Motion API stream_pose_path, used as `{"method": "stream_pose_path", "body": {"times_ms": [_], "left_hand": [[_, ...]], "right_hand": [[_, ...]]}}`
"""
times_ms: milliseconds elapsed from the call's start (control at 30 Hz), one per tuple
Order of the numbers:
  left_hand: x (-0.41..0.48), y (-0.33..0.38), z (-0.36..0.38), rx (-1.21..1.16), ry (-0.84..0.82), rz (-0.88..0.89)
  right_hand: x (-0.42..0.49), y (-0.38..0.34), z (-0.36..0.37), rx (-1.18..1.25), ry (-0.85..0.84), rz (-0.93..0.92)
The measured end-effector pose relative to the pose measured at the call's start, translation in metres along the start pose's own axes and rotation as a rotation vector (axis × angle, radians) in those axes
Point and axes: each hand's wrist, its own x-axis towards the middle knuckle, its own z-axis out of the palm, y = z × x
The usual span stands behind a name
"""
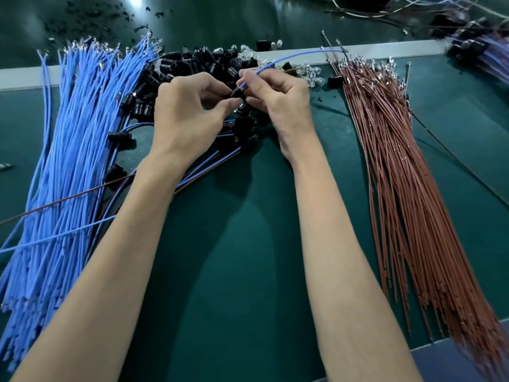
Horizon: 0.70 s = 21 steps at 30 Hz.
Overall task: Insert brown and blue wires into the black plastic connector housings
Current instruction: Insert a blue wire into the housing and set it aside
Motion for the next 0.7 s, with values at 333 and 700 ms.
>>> {"method": "stream_pose_path", "body": {"times_ms": [333, 700], "left_hand": [[-0.0004, -0.0001, 0.0009, -0.025, -0.007, -0.014], [-0.0017, 0.0008, 0.0009, -0.032, -0.001, -0.022]], "right_hand": [[0.0003, 0.0005, -0.0007, -0.026, -0.024, 0.009], [0.0008, 0.0008, 0.0005, -0.012, -0.002, 0.021]]}}
